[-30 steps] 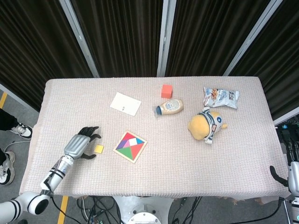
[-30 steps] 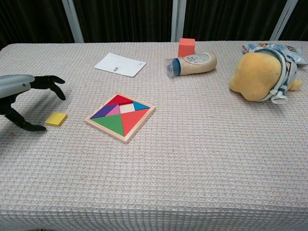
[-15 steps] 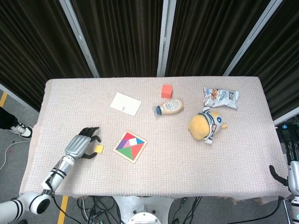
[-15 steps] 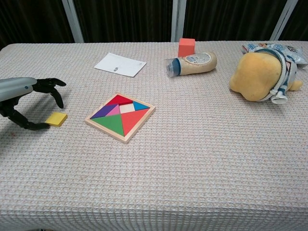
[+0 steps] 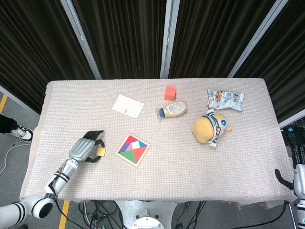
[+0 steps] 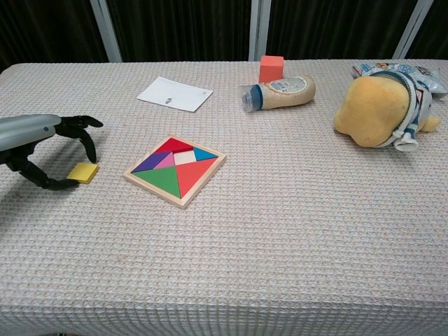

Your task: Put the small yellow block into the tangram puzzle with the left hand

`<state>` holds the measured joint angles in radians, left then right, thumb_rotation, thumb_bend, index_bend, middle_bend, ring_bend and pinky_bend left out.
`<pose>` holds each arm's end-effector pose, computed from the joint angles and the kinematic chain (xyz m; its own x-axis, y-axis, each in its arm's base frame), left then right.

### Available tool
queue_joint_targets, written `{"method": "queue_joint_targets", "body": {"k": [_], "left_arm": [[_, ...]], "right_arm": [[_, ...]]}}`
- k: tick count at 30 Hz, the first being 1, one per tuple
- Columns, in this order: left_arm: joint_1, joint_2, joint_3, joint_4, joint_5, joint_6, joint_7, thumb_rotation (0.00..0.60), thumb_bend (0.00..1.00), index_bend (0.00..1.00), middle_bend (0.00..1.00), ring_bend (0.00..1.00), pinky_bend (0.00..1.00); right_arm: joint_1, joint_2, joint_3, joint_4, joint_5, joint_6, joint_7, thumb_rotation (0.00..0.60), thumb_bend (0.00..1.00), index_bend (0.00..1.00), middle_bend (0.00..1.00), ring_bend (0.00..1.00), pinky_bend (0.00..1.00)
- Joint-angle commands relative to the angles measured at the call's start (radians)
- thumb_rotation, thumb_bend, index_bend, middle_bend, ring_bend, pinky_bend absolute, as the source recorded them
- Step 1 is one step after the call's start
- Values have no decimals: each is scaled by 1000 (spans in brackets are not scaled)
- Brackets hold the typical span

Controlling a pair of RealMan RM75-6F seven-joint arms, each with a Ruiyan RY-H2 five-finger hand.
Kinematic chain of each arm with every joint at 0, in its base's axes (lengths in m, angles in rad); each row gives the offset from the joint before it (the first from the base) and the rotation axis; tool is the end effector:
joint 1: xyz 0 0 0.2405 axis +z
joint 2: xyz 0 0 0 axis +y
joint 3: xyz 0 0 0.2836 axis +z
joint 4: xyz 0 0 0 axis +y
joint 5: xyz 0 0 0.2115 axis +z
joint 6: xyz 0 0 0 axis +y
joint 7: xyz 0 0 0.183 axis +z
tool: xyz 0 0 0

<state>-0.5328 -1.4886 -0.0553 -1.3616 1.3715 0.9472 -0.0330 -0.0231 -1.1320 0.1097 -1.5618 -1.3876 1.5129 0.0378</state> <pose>-0.2635 0.3438 -0.0242 0.3446 0.3995 0.8495 0.9275 -0.2844 -0.2425 -0.3786 -0.1941 0.1942 0.3900 0.0506 0.9194 -0.9058 0.2009 0.3731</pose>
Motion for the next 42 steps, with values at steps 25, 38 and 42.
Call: {"method": "queue_joint_targets", "body": {"k": [25,38,42], "left_arm": [[-29,19,-52,-115,-57,29,82,600,308,463,32,0,0],[-92,-25,-135,-274,-280,26,310,600,301,475,46,0,0],[-130,-61,-152,-277,-347,18,376,600,293,475,47,0,0]], "right_arm": [[5,-2,-6,4,-6,-7,0,600,207,0,0,0,0],[0,-18,-17,10,-24,7,-10,600,206,0,0,0,0],[3,-26,-18,16,-26,4,-6,600,207,0,0,0,0]]}}
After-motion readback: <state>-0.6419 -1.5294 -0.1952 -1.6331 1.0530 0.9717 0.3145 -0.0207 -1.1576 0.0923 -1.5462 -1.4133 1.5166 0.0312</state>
